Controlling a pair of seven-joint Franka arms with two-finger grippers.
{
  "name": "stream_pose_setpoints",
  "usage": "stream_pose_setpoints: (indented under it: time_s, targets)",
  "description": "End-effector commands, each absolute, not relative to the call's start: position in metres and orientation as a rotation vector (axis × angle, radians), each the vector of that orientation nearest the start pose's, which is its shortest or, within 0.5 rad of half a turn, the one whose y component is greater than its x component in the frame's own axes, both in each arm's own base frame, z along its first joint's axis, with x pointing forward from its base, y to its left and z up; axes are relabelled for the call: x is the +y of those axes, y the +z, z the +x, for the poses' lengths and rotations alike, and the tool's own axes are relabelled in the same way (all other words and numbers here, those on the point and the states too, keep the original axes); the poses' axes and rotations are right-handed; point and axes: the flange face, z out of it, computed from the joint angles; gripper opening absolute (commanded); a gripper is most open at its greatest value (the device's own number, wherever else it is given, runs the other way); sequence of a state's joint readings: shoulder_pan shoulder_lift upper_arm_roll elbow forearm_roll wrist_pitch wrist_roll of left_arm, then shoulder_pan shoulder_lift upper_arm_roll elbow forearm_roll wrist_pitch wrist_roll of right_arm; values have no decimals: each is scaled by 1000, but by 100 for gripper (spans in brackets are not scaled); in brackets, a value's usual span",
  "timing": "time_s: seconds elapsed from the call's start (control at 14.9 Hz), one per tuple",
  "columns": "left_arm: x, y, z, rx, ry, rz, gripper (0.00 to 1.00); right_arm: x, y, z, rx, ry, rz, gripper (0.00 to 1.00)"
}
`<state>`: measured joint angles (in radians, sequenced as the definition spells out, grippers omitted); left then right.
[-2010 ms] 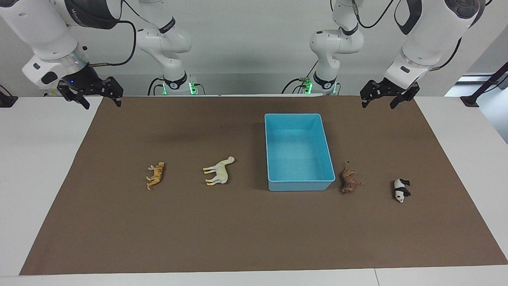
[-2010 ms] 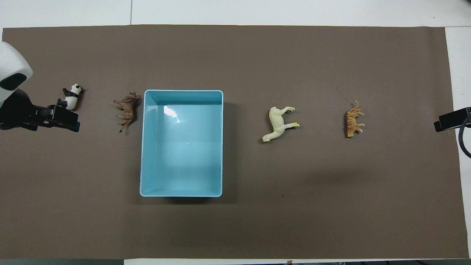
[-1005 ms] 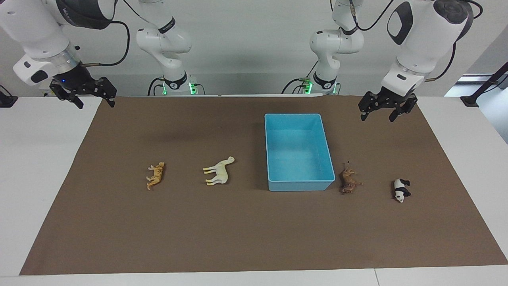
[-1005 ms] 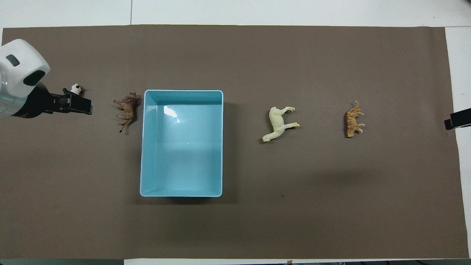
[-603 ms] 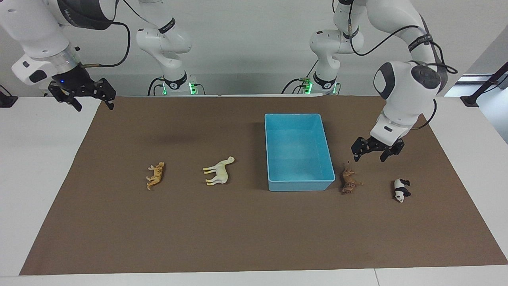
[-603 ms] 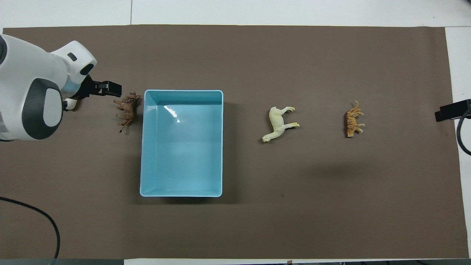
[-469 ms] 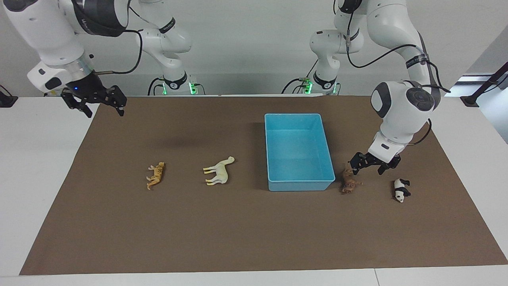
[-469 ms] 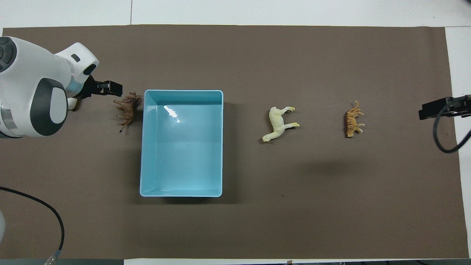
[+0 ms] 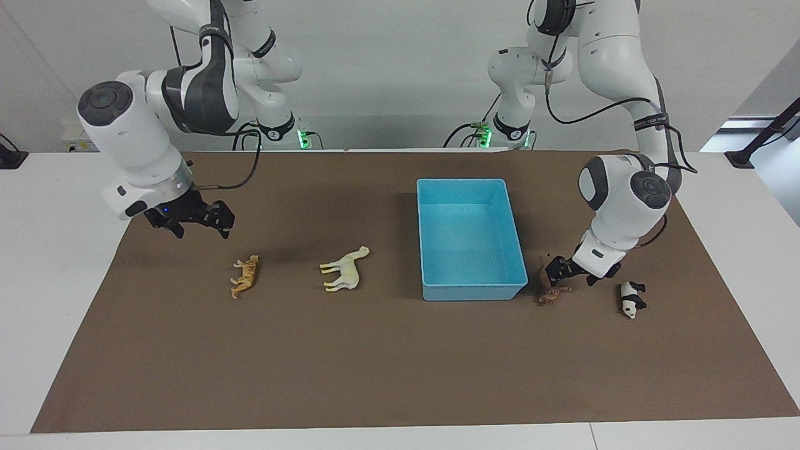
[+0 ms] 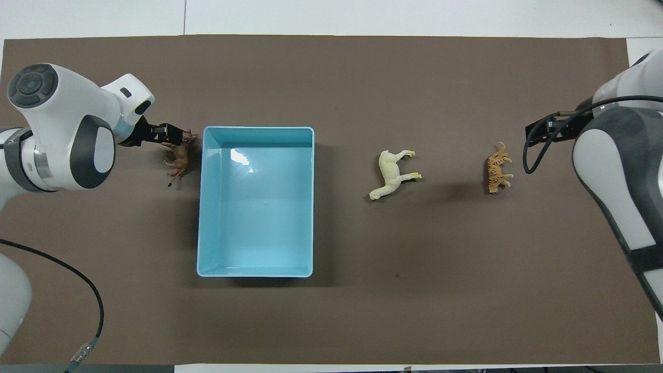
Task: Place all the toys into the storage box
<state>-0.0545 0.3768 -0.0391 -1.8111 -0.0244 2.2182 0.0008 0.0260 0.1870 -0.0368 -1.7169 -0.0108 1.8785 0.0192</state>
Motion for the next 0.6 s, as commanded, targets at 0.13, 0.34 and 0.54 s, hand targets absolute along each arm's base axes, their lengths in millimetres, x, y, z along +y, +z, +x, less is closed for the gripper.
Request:
stream_pose_setpoints:
  time_s: [0.13, 0.34, 0.54]
  targets:
    - [-61, 306, 625, 145, -81, -3172, 100, 3, 410, 620, 29, -27, -3148, 100]
    - [-71, 304, 622, 169, -78, -3171, 100, 5, 380, 624, 16, 2, -3158, 100]
    - [-76, 304, 620, 179, -63, -3171, 86, 6, 354, 630, 12, -3, -3159, 100]
